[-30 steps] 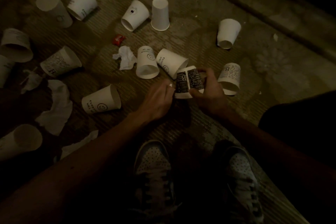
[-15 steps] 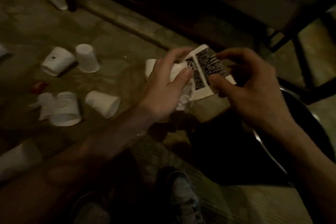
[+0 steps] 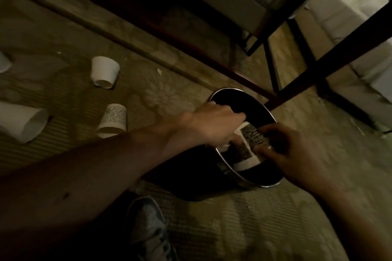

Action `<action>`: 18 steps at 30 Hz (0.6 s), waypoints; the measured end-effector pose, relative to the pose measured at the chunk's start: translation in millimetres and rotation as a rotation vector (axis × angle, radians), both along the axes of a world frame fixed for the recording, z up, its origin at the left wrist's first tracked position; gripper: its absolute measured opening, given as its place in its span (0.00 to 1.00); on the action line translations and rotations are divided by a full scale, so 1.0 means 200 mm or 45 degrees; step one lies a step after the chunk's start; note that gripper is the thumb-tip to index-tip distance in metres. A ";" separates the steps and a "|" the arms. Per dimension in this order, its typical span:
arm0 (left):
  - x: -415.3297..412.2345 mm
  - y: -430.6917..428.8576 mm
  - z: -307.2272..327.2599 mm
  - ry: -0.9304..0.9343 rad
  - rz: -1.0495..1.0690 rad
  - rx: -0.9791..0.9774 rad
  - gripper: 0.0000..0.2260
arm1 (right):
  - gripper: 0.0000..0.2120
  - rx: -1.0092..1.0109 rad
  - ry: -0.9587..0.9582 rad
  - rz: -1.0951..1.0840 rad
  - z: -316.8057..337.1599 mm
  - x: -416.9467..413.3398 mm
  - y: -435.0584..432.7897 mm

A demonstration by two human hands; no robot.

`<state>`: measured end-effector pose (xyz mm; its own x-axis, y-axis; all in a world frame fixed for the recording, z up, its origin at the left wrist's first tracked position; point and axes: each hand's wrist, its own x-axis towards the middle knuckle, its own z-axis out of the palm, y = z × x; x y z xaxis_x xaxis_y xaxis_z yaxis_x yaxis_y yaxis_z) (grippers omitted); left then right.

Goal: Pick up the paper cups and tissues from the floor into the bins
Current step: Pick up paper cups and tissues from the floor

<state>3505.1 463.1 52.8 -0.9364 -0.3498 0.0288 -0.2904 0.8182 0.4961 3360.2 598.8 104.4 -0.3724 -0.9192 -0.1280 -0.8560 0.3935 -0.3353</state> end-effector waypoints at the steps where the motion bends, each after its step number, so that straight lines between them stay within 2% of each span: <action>1: 0.00 0.00 -0.01 -0.056 -0.022 -0.090 0.13 | 0.15 0.101 0.012 0.035 -0.02 0.00 0.01; 4: 0.01 -0.01 -0.01 0.046 -0.040 -0.093 0.13 | 0.13 0.184 -0.014 0.099 -0.05 0.02 0.03; 7: 0.08 -0.04 0.00 0.360 0.034 0.071 0.10 | 0.11 -0.022 0.001 0.127 -0.01 0.07 0.02; 10: 0.21 -0.10 0.01 0.547 0.108 -0.185 0.09 | 0.13 -0.203 -0.006 0.252 0.02 0.18 -0.02; 13: 0.42 -0.21 0.07 0.479 0.134 -0.302 0.11 | 0.16 -0.333 -0.074 0.396 0.03 0.33 -0.10; 18: 0.78 -0.37 -0.02 0.153 0.393 -0.224 0.12 | 0.17 -0.437 -0.333 0.626 -0.14 0.63 -0.27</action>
<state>3660.2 388.2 49.3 -0.7737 -0.5952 0.2170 -0.4852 0.7770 0.4011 3485.5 545.2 77.2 0.1053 -0.9791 0.1739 -0.7819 -0.1896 -0.5939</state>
